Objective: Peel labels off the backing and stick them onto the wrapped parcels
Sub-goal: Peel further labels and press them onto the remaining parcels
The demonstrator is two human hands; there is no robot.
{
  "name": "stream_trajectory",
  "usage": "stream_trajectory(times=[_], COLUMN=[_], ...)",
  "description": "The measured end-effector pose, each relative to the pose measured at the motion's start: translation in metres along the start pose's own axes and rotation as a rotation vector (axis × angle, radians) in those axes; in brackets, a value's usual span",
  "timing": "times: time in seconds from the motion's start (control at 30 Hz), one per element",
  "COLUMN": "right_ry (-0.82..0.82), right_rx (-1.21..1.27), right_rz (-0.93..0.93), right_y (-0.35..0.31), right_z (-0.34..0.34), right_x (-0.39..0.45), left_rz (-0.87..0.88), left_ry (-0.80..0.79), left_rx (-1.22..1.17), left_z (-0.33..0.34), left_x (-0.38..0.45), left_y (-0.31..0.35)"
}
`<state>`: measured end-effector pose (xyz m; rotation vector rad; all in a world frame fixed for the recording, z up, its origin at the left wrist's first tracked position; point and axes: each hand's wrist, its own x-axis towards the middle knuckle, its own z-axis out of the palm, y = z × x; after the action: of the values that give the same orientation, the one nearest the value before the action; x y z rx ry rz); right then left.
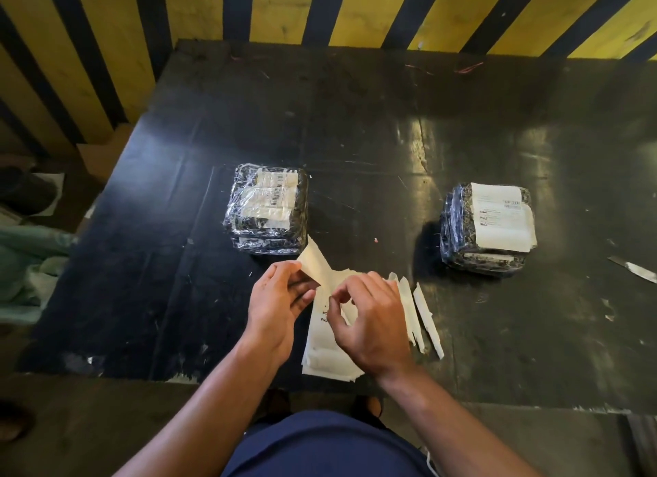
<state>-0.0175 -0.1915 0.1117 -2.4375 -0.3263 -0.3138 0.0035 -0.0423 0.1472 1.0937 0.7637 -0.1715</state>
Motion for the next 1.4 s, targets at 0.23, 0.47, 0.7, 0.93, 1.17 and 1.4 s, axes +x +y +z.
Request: stream_trajectory(times=[0.23,0.47,0.7,0.93,1.17,1.4], right_ry=[-0.004,-0.227,-0.243,0.002,0.021,0.017], right_rx=[0.295,0.98,1.007,0.453,0.595,0.603], right_rz=[0.292,0.804,0.815,0.419,0.738,0.878], right_y=[0.002,0.013,0.01,-0.003,-0.011,-0.02], right_z=[-0.003,-0.016,0.001,0.04,0.072,0.101], right_x=[0.021,0.047,0.057,0.055,0.098,0.17], left_rz=[0.081,0.165,0.188,0.425,0.395,0.378], left_ry=[-0.058,0.065,-0.037,0.175,0.265,0.33], left_rx=[-0.012,0.334,0.32,0.612,0.639,0.72], left_z=[-0.01,-0.045,-0.056,-0.059,-0.058,-0.053], left_x=[-0.006,0.022,0.031,0.05,0.084,0.138], left_y=[0.002,0.018,0.02,0.02,0.051,0.097])
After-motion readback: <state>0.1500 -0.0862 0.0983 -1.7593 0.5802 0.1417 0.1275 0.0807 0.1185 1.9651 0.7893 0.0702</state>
